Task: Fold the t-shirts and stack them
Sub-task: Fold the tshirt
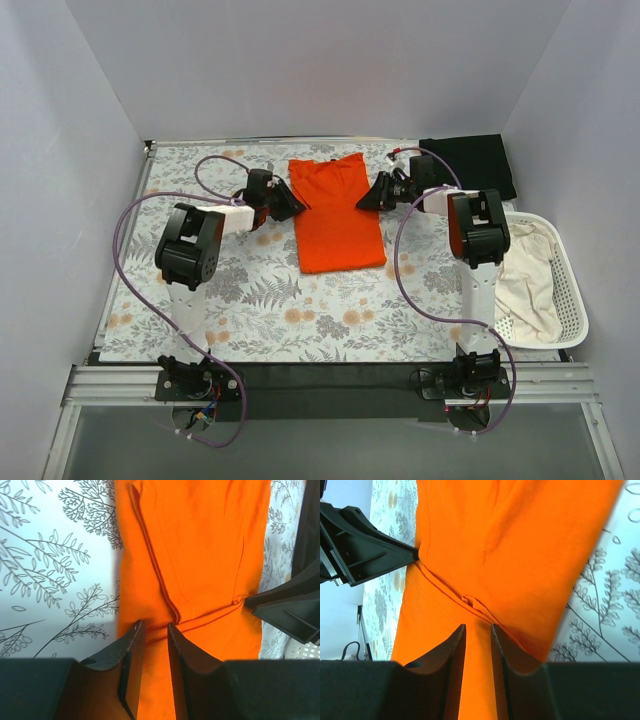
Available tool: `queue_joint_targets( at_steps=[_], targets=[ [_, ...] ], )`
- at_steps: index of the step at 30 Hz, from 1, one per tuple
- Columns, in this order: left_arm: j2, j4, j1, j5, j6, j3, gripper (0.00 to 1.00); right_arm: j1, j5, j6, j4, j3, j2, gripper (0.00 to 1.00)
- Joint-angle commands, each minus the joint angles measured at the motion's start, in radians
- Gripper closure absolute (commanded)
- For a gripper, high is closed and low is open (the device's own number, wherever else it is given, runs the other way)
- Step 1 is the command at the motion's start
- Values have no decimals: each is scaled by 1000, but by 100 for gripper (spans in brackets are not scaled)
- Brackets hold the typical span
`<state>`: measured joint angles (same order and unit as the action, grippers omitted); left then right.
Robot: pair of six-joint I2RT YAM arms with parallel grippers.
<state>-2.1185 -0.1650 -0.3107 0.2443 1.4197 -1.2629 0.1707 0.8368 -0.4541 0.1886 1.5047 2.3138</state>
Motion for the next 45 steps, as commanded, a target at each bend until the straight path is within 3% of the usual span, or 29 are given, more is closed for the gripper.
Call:
queue_joint_targets(
  at_steps=[1,8,13,24,30,38,45],
  targets=[
    [58,88,18,-45,-27,40,73,-14,-16,6,20,-37,-68,71],
    [327,147,-50,-60,34,105,57,1,8,-14,23,-219,-301,71],
    [501,85,-142,-68,107,285,53,33,39,-17,54,-388,-430,70],
    [396,-31,-186,-57,211,511,65,-3,35,20,155,-564,-341,73],
    [417,-16,-185,-98,205,595,70,-57,42,48,169,-624,-323,73],
    [557,109,-186,-129,133,554,67,-51,94,12,173,-676,-467,75],
    [637,199,-255,-132,117,490,65,-30,102,-6,172,-785,-623,76]
  ],
)
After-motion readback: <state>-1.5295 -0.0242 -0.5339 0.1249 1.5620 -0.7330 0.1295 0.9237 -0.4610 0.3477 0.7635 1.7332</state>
